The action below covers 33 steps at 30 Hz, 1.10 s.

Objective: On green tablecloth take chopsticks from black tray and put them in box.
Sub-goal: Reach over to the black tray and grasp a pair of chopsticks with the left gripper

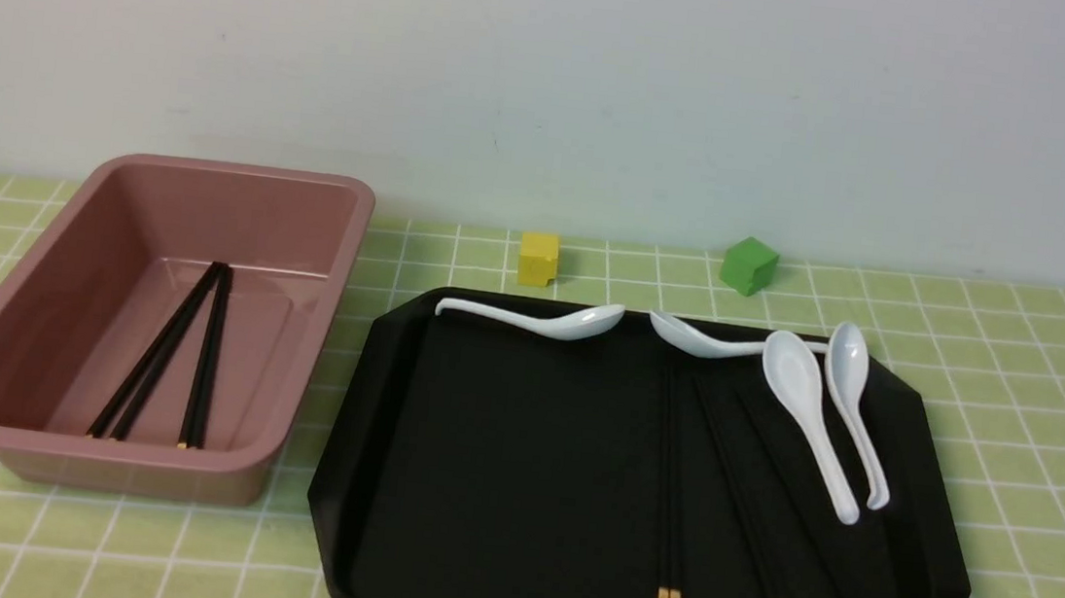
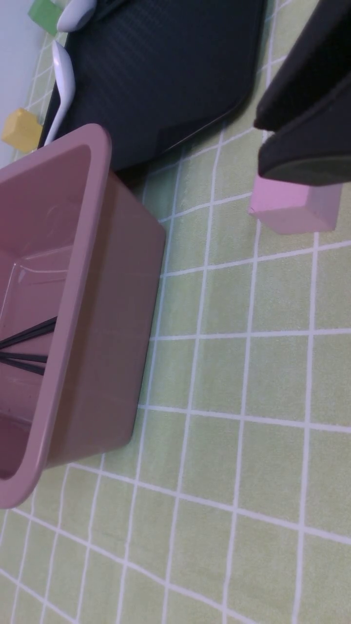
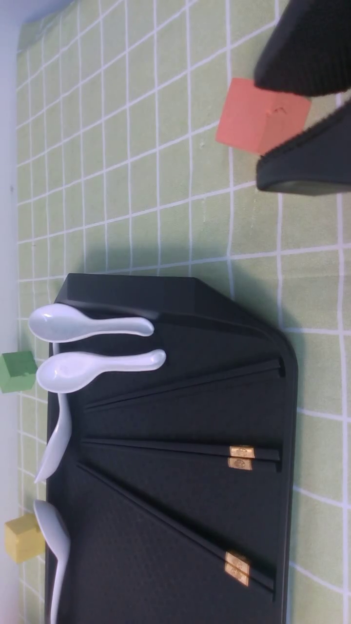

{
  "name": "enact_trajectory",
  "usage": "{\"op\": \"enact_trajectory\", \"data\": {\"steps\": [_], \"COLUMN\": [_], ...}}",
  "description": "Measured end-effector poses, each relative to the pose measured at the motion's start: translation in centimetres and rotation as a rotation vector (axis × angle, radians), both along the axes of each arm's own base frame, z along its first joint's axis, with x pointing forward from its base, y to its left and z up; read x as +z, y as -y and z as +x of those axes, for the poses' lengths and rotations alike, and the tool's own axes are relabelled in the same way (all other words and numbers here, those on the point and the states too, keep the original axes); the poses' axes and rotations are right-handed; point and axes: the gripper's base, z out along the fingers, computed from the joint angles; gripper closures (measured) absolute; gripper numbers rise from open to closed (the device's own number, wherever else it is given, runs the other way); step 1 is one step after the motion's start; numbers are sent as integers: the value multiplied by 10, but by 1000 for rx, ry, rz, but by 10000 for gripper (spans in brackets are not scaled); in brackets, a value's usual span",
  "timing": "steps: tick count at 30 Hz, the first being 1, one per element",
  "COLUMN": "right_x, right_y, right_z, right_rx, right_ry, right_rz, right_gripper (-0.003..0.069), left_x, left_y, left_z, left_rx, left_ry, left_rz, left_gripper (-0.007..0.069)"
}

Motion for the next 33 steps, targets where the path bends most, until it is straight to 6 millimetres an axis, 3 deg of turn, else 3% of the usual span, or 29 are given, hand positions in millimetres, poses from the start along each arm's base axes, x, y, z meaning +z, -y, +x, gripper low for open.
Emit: {"op": "enact_trajectory", "data": {"steps": [6,8,14,18,23,26,27,28,29,31,33], "right_x": [0,0,0,0,0,0,0,0,0,0,0], "right_y": [0,0,0,0,0,0,0,0,0,0,0], "right_z": [0,0,0,0,0,0,0,0,0,0,0], "right_rx": [0,0,0,0,0,0,0,0,0,0,0], "right_ry": [0,0,0,0,0,0,0,0,0,0,0], "right_rz": [0,0,0,0,0,0,0,0,0,0,0], "right_gripper": [419,419,419,419,419,419,419,419,419,419,419], "left_x": [1,4,15,20,37,61,83,89,107,130,140], "left_y": [0,2,10,11,6,4,3,3,5,14,23], "left_z": [0,1,2,2,2,-1,-5,-6,-5,4,16], "left_rx": [4,17,89,113,135,101,63,53,28,-22,-64], "left_ry": [13,28,-12,-41,42,124,189,202,208,133,8], "left_rz": [-14,-116,-817,-1102,-1313,-1327,-1279,-1272,-1192,-1022,-884], "left_gripper": [538,535,531,531,530,529,532,533,544,580,611]}}
